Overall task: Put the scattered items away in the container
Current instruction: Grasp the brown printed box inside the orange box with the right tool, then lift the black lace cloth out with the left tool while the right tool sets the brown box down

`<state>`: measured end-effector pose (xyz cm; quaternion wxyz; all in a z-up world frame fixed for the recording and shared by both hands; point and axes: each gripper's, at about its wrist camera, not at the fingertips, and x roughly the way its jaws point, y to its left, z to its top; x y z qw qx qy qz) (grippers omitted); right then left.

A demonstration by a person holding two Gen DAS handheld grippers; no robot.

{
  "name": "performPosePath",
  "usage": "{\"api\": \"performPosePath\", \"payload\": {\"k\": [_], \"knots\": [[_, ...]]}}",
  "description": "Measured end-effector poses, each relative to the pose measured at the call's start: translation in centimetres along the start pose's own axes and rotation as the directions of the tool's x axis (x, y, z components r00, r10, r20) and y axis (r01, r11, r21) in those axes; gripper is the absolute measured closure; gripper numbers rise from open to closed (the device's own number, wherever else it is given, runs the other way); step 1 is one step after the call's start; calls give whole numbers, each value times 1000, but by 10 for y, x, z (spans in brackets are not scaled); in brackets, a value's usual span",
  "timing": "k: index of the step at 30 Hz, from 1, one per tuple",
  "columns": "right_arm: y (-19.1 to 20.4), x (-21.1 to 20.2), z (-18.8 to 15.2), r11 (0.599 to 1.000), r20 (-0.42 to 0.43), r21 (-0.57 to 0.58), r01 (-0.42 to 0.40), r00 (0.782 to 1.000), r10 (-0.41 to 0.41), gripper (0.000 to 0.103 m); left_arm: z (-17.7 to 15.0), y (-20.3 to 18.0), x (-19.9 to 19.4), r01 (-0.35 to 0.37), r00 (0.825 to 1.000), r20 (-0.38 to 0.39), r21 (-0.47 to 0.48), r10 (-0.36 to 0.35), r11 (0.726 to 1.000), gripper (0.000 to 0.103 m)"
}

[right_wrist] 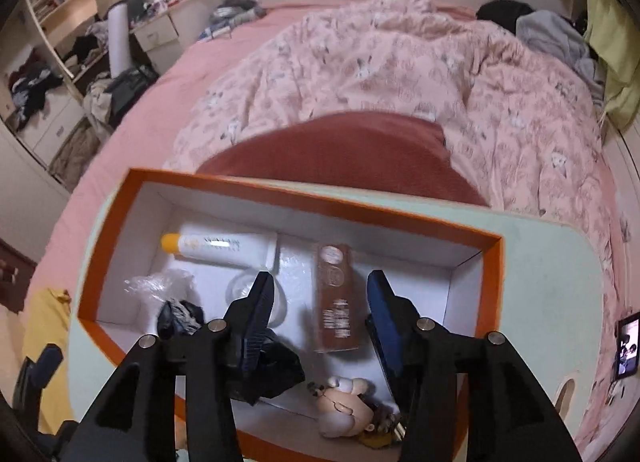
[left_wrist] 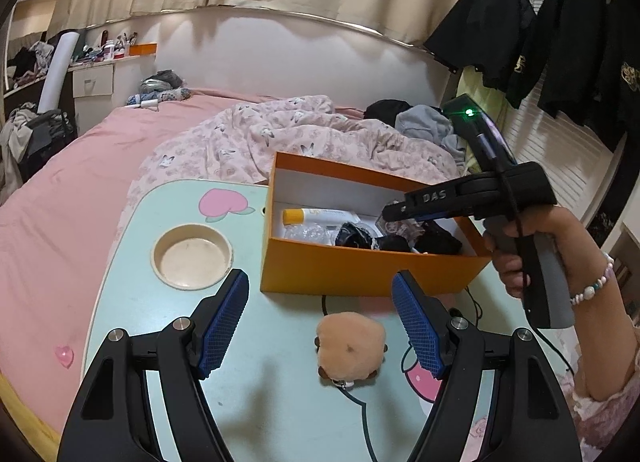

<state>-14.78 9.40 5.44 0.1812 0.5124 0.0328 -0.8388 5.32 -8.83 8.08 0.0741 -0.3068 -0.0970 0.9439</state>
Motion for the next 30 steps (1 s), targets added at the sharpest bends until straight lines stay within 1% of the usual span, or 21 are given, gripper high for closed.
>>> {"api": "performPosePath", "payload": {"k": [1,3,5,7,9,11,13,14,15,16,17,18,19,20,21,22,23,26,27,28,30], "knots": [[1,4,-1,1000,-13,-6,2,1000,-2,57,0,0,0,-2,1000,2,2,2,1000,29],[2,14,-2,1000,-67,0,-23,998,23,84,1,1,-1,-2,1000,2,-1,2,1000,29],[3,16,-3,999,-57,-12,-38,998,37,84,2,4,-1,2,1000,1,-8,-2,1000,29],[2,7,-4,998,-16,8,-66,998,67,84,4,6,-1,2,1000,-4,-8,-2,1000,29],[-3,-15,-8,992,67,32,-120,991,117,84,8,5,1,-4,1000,-17,8,4,1000,29],[-5,-40,-11,989,142,40,-139,981,132,84,19,2,6,-7,999,-44,32,9,999,29],[-9,-66,-25,985,204,42,-168,966,156,84,34,-5,12,24,996,-87,59,-19,998,29],[-11,-75,-31,982,218,43,-182,961,169,84,43,-11,16,63,992,-118,69,-54,996,29],[-15,-83,-40,979,231,48,-199,956,183,84,52,-18,24,113,982,-161,72,-100,991,29],[-18,-90,-48,976,238,54,-211,952,193,84,60,-25,33,144,968,-217,72,-125,987,29],[-21,-95,-55,973,243,63,-222,949,200,84,67,-35,46,150,951,-283,86,-120,985,29],[-25,-99,-65,970,248,73,-234,946,209,84,71,-44,57,144,937,-335,116,-98,983,30],[-29,-102,-74,967,249,81,-243,944,217,84,74,-56,70,140,922,-381,161,-70,977,31],[-32,-103,-83,964,250,89,-249,943,220,84,76,-65,80,136,912,-409,196,-45,971,33],[-35,-104,-93,962,249,98,-254,942,223,84,77,-71,89,128,900,-436,218,-21,968,40],[-37,-104,-100,960,246,106,-259,942,227,84,78,-75,98,122,885,-466,226,-2,966,45],[-39,-104,-107,957,240,114,-268,942,236,84,78,-79,106,125,869,-495,222,1,967,46],[-41,-98,-121,942,211,134,-307,938,275,84,75,-87,130,158,819,-573,197,-17,968,47],[-39,-95,-123,942,205,130,-309,938,279,84,72,-87,135,152,809,-588,194,-9,969,47],[-37,-93,-125,943,200,123,-309,938,282,83,69,-86,140,136,803,-596,199,10,970,47],[-34,-90,-127,940,195,118,-321,935,295,83,65,-87,149,110,798,-601,235,55,966,47]]}}
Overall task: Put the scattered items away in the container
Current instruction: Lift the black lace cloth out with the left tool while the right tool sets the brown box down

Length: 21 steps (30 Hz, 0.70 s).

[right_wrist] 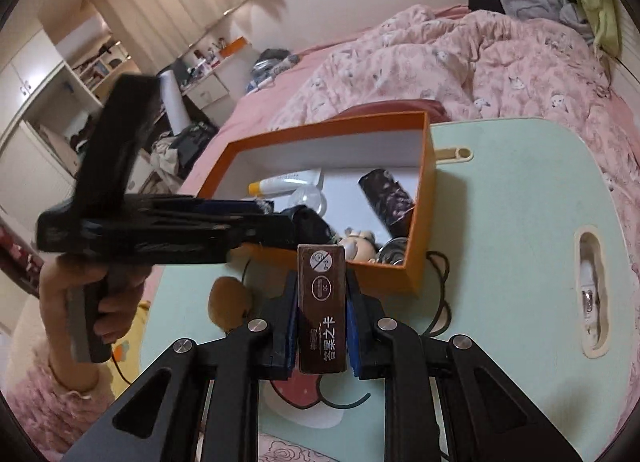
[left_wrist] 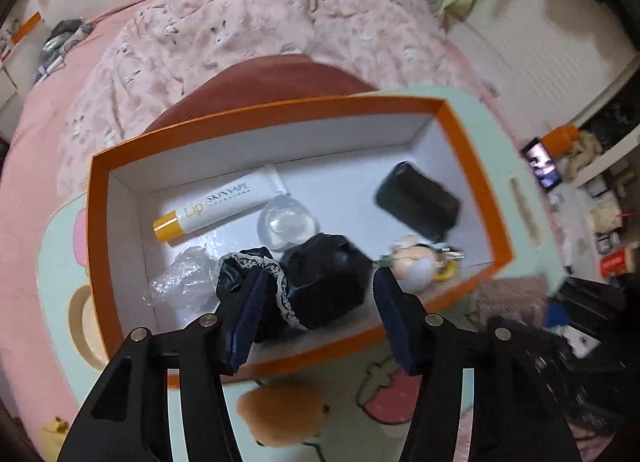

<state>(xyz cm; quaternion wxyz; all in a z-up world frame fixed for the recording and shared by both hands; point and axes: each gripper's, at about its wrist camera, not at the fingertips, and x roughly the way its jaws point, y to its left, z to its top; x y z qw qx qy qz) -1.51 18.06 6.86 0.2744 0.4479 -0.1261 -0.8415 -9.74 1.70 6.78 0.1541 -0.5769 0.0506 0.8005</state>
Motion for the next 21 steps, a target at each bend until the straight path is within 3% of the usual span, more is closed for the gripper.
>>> {"api": "performPosePath", "payload": {"k": [2,5,11,14,18,21], "knots": [[1,3,-3,1000,-7,-2,-13,1000,13,83,1,4,8,2,1000,-5,-10,-2,1000,47],[4,7,-8,999,-8,-29,41,999,-41,83,3,17,14,33,999,-12,-43,-33,999,62],[5,8,-15,998,-20,-39,55,998,-56,83,6,38,0,181,983,60,-130,-175,975,75],[11,7,-19,998,-28,-52,30,999,-31,83,1,42,-34,262,956,168,-127,-239,957,75],[27,13,-25,996,-62,-87,-17,998,12,83,-33,36,-82,333,909,292,-75,-298,940,75],[33,25,-33,993,-81,-117,18,996,-28,83,-73,26,-81,392,888,282,-50,-363,919,75]]}}
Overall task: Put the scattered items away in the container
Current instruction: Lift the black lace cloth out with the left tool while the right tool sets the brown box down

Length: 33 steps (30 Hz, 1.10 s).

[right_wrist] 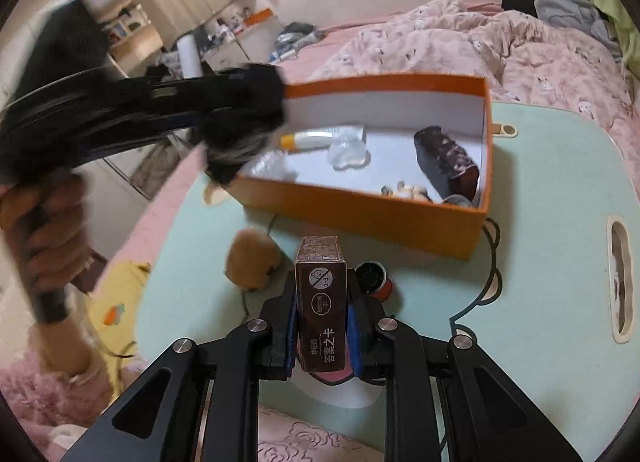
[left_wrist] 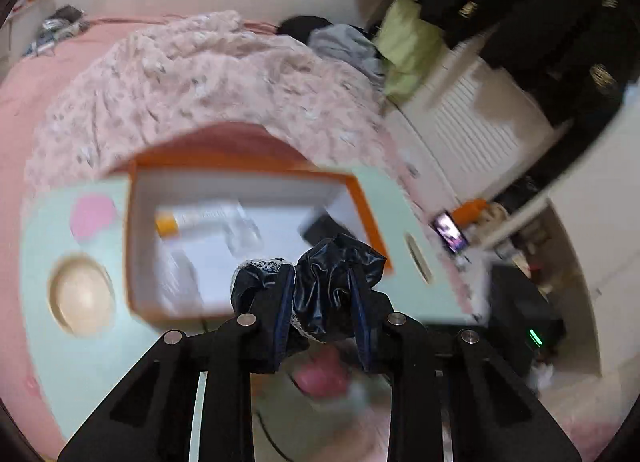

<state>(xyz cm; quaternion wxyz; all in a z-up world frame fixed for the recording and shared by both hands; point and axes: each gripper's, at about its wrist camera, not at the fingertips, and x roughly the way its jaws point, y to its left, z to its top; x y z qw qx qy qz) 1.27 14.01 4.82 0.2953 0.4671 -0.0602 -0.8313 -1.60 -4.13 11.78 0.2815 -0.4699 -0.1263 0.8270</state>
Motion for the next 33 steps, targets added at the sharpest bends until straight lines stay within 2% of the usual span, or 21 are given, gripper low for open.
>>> {"api": "performPosePath", "payload": {"k": [3,5,7,12,14,16,18,21,23,26,29,31,33], "knots": [[0,14,-7,1000,-51,4,-23,998,23,83,-42,3,16,33,997,-75,-8,-33,999,75],[0,20,-12,1000,-75,2,-26,997,27,83,-62,9,30,-12,993,-114,-11,11,1000,75],[1,25,-15,1000,-92,-1,-19,996,19,83,-72,16,40,-65,991,-115,-17,63,998,75],[-2,30,-17,999,-102,4,32,994,-31,82,-74,19,44,-102,993,-70,-20,100,995,72],[-5,29,-18,999,-105,11,40,994,-38,79,-74,17,41,-127,991,-50,-5,126,992,68],[-3,26,-16,999,-99,15,45,994,-43,71,-75,10,35,-147,989,-26,4,147,989,61],[-6,20,-15,999,-83,19,41,996,-39,61,-75,9,24,-170,985,20,5,170,985,58],[-11,6,-11,999,-47,27,39,998,-38,59,-74,9,8,-191,978,82,-11,191,982,42],[-13,-6,-6,998,-12,32,45,999,-45,59,-73,9,2,-201,972,116,-24,203,979,41],[-12,-24,7,998,48,16,68,997,-68,59,-73,6,-8,-208,962,173,-33,211,978,41],[-7,-36,43,988,94,-57,144,986,-138,67,-72,2,-14,-185,961,205,-25,186,982,41],[-9,-30,70,978,68,-93,188,981,-182,69,-72,1,-16,-175,961,212,-25,177,984,41],[-13,-13,99,964,-8,-135,228,973,-231,70,-74,-1,-16,-178,960,216,-22,179,984,41]]}}
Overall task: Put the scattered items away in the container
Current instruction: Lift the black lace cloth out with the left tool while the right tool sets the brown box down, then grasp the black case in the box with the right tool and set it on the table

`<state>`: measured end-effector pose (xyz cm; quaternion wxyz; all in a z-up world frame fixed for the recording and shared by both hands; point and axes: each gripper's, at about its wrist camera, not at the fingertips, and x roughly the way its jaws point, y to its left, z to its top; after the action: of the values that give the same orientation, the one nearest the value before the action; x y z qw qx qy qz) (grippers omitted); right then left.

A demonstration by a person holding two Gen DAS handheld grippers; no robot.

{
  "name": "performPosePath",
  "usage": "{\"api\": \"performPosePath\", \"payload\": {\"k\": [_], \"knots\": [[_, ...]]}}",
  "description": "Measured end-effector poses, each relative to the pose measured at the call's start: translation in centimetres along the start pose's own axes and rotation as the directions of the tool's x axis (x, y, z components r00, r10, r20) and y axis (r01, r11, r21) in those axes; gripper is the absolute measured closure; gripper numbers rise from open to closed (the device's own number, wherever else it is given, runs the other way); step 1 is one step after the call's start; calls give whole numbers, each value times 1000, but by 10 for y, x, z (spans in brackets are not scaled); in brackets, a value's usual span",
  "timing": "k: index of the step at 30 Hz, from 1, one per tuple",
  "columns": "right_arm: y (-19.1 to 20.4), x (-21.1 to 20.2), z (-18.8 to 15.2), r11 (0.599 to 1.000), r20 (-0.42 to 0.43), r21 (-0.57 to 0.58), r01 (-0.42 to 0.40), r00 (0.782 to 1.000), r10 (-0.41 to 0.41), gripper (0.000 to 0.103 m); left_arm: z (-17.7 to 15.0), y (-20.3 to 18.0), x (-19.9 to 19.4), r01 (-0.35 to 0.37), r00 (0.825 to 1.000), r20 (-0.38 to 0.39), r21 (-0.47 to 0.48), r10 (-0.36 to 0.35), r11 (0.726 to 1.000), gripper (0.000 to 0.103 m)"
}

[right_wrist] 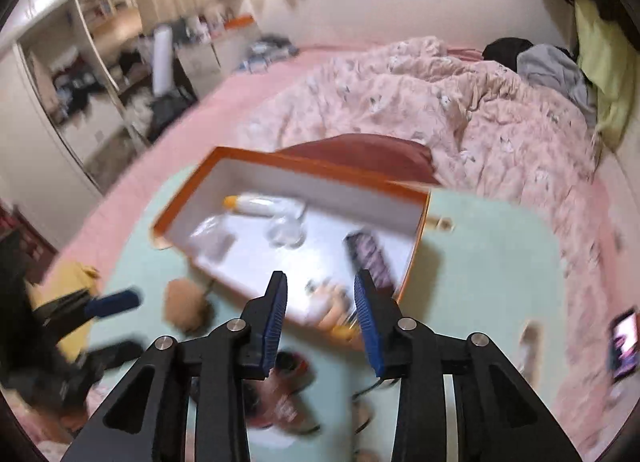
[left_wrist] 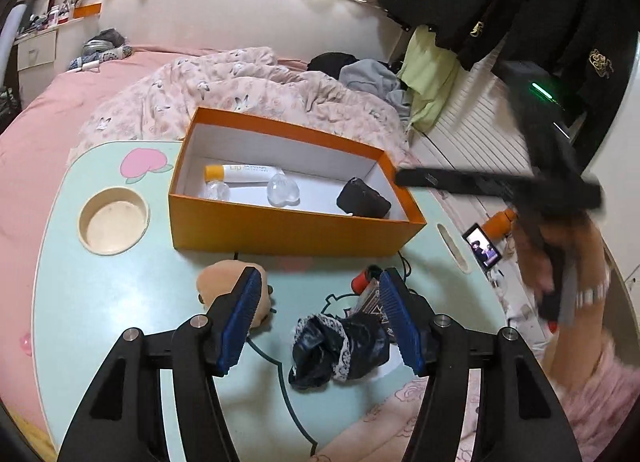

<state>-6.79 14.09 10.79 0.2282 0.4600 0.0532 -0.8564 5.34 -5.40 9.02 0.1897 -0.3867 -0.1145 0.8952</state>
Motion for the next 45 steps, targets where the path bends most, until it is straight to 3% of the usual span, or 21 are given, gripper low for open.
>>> {"api": "performPosePath", "payload": {"k": [4,8,12,16,20,22,25,28,31,33,37,42,45], "knots": [[3,39,37,989,-181,-134,67,979,-90,72,-5,6,-1,-3,1000,2,-8,3,1000,41],[2,71,41,979,-335,-187,78,932,-138,72,-6,15,-2,13,1000,8,-39,-12,999,41],[6,93,34,953,-389,-271,134,890,-236,72,-8,17,-6,46,999,12,-53,-46,997,41],[3,117,25,952,-454,-281,124,856,-245,73,-9,19,-10,63,998,22,-57,-62,996,41],[1,115,30,960,-423,-251,123,878,-223,76,-9,20,-11,57,998,26,-54,-56,997,41],[-1,104,35,971,-393,-215,103,901,-183,76,-8,21,-10,55,998,24,-56,-54,997,41],[3,67,42,984,-286,-165,65,952,-111,76,-8,22,-9,47,999,20,-60,-46,997,41],[11,16,35,991,-179,-130,-16,984,-7,76,-7,23,-8,45,999,12,-61,-44,997,41],[17,-20,11,989,-124,-118,-93,989,78,76,-4,23,-7,44,999,3,-65,-44,997,41],[21,-30,-14,988,-126,-112,-108,988,94,76,0,23,-6,39,999,-7,-66,-39,997,41],[16,-17,-59,992,-155,-85,-94,985,80,76,15,12,2,22,999,-42,-26,-23,999,41],[-3,19,-85,996,-207,-1,-89,974,87,76,57,-9,25,12,995,-103,53,-6,999,41],[-7,32,-93,998,-204,27,-62,977,66,76,87,-14,53,-42,983,-175,72,54,997,41]]}}
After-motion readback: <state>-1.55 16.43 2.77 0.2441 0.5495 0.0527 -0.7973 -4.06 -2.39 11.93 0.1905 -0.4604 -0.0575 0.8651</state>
